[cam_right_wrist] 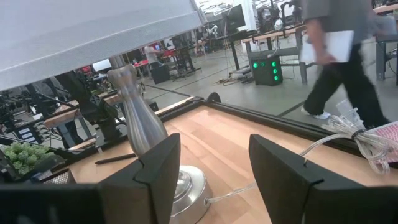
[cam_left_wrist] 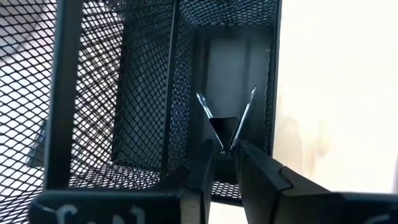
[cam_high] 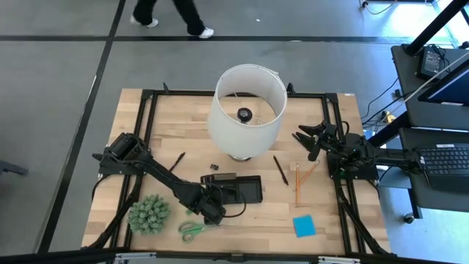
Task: Pick and place office supplies into organizer
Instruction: Put the bottom black binder clip into the black desk organizer
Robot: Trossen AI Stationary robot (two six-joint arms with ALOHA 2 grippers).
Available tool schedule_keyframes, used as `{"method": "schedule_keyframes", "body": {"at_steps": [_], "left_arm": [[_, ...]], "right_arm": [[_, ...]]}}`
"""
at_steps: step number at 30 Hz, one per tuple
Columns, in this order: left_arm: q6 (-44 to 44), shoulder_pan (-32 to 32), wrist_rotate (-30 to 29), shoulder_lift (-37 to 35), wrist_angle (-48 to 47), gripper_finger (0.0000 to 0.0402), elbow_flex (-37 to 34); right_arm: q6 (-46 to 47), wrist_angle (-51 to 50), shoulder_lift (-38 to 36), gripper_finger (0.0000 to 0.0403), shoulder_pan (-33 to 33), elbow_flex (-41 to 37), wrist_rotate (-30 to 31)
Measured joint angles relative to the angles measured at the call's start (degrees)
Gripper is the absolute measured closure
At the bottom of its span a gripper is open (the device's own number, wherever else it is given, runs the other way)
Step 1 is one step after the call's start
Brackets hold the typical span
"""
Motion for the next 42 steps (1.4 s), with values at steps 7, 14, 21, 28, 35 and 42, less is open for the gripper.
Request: {"method": "schedule_keyframes", "body": {"at_steps": [7, 14, 21, 28, 35, 42], "left_arm": [[-0.3, -0.1, 1.2, -0.2, -1.8, 0.0325, 1.0], [0.0, -0.1, -0.3, -0.2, -1.9, 0.0316, 1.1], [0.2, 0.0, -0.2, -0.1, -1.9, 0.0352, 1.0], [0.2, -0.1, 0.2, -0.1, -1.9, 0.0376, 1.0], [0.2, -0.2, 2.6, -0.1, -3.4, 0.0362, 1.6], [0.7, -0.5, 0.6, -0.1, -9.8, 0.035, 3.9]], "right_arm": [[0.0, 0.0, 0.0, 0.021, 0.0, 0.0, 0.0], [0.1, 0.0, 0.0, 0.021, 0.0, 0.0, 0.0], [0.2, 0.0, 0.0, 0.021, 0.0, 0.0, 0.0], [0.2, 0.0, 0.0, 0.021, 0.0, 0.0, 0.0], [0.2, 0.0, 0.0, 0.021, 0.0, 0.0, 0.0], [0.2, 0.0, 0.0, 0.021, 0.0, 0.0, 0.0]]}}
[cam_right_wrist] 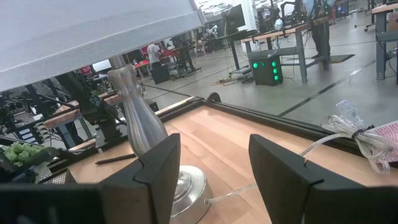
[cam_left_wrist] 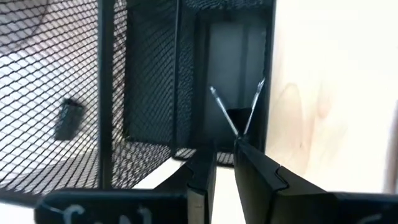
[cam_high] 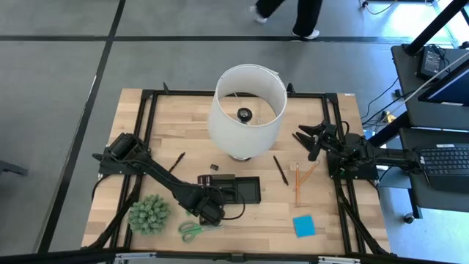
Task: Pick and place office supplies into organizer
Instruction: Put the bottom black binder clip into the black desk organizer
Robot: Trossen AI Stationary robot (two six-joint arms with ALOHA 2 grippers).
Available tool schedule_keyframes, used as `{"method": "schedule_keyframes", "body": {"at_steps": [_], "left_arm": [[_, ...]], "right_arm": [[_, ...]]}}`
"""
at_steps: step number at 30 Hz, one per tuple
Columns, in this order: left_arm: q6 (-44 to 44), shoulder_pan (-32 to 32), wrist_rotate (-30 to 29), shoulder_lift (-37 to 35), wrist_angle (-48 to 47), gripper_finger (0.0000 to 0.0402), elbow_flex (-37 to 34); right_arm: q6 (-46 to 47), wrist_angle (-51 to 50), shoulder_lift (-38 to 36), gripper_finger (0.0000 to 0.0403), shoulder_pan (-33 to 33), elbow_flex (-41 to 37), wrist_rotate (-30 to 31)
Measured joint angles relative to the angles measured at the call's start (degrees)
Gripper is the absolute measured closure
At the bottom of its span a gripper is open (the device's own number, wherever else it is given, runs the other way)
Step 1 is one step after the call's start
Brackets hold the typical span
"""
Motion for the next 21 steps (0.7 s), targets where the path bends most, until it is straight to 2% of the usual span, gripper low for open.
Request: {"method": "schedule_keyframes", "body": {"at_steps": [9, 16, 18, 21], "left_arm": [[-1.7, -0.8, 0.8, -0.1, -1.1, 0.0349, 0.9], [-4.1, -2.8, -0.4, -4.9, -1.9, 0.0346, 1.3], [-3.0, -3.8, -0.3, -6.5, -3.9, 0.0342, 1.3], [2.8, -5.1, 4.4, -8.4, -8.1, 0.0328, 1.3]], "right_arm": [[-0.1, 0.0, 0.0, 0.021, 0.0, 0.0, 0.0], [-0.2, 0.0, 0.0, 0.021, 0.0, 0.0, 0.0], [-0.2, 0.0, 0.0, 0.021, 0.0, 0.0, 0.0], [-0.2, 0.0, 0.0, 0.021, 0.0, 0.0, 0.0]]}}
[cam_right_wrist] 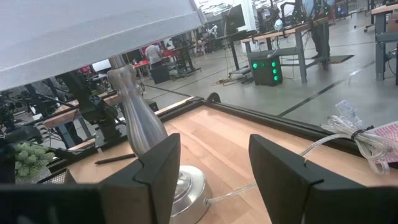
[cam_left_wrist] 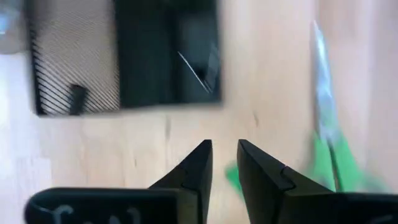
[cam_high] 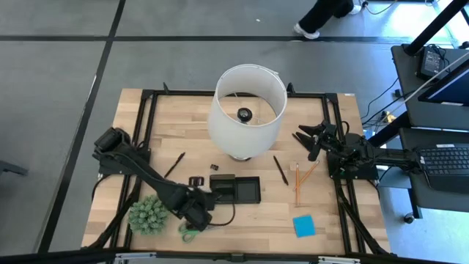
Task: Pick and place office supplies into organizer
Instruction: Put the bottom black binder clip into the black desk organizer
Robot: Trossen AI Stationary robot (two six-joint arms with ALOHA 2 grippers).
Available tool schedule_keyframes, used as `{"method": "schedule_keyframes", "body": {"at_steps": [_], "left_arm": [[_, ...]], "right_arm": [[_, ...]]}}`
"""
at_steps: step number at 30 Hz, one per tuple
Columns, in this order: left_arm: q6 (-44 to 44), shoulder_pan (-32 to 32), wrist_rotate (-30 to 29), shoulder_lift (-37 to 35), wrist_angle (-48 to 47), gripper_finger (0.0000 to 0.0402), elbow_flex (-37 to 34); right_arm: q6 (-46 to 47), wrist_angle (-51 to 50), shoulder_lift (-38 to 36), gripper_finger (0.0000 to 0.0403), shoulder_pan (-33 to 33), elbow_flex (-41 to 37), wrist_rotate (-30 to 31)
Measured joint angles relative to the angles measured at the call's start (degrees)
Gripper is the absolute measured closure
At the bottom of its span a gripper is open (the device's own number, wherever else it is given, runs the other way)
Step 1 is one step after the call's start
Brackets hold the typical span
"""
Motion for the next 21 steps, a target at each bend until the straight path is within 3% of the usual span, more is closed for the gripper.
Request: {"method": "schedule_keyframes", "body": {"at_steps": [5, 12, 21], "left_arm": [[9.5, -1.8, 5.8, -1.2, -3.6, 0.0292, 0.0], [19.2, -0.5, 1.3, -0.7, -5.9, 0.0245, -0.9], [30.4, 0.6, 2.4, -0.7, -4.5, 0.025, -7.2]], "right_arm": [[0.1, 0.0, 0.0, 0.021, 0.0, 0.0, 0.0], [0.2, 0.0, 0.0, 0.021, 0.0, 0.0, 0.0], [0.2, 0.0, 0.0, 0.021, 0.0, 0.0, 0.0]]}}
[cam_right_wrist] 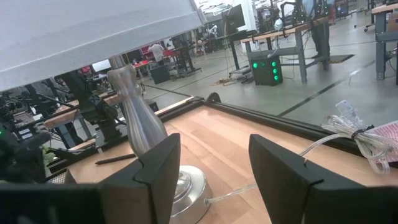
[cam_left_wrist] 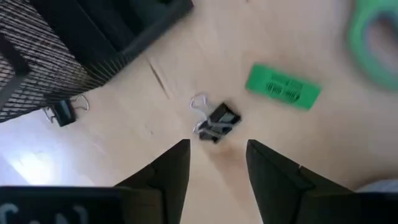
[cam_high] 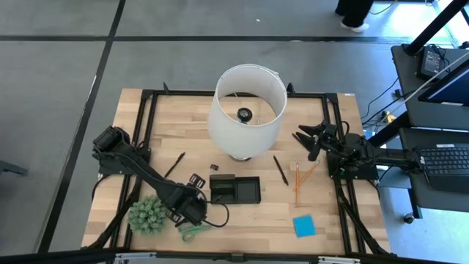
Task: Pick and place office supplies into organizer
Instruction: Put the bottom black binder clip into the black desk organizer
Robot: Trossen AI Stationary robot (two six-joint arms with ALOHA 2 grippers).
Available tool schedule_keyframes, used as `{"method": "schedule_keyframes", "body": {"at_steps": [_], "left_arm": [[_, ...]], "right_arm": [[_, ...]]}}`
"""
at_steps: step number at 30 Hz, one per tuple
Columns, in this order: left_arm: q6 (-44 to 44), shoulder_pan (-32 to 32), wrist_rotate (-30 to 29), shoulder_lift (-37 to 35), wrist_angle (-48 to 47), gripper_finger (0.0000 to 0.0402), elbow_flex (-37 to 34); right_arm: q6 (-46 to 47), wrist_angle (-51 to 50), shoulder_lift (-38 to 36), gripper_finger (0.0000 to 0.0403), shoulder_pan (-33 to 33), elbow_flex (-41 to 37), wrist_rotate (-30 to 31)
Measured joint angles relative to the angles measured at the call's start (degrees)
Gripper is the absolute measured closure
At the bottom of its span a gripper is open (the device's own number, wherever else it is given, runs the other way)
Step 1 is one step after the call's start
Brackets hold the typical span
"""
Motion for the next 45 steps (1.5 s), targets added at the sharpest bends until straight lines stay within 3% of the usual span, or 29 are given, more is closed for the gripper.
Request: {"method": "schedule_keyframes", "body": {"at_steps": [14, 24, 32, 45], "left_arm": [[1.0, 3.1, -0.3, 0.0, 7.1, 0.0256, -4.5], [8.7, 4.4, 3.8, 0.9, 7.3, 0.0256, -4.5], [8.3, 4.7, 4.4, 0.9, 10.2, 0.0256, -8.1], [7.7, 4.7, 6.9, 0.9, 13.2, 0.0256, -8.2]], "right_arm": [[-0.1, 0.0, 0.0, 0.021, 0.0, 0.0, 0.0], [-0.2, 0.0, 0.0, 0.021, 0.0, 0.0, 0.0], [-0.2, 0.0, 0.0, 0.021, 0.0, 0.0, 0.0], [-0.2, 0.0, 0.0, 0.021, 0.0, 0.0, 0.0]]}}
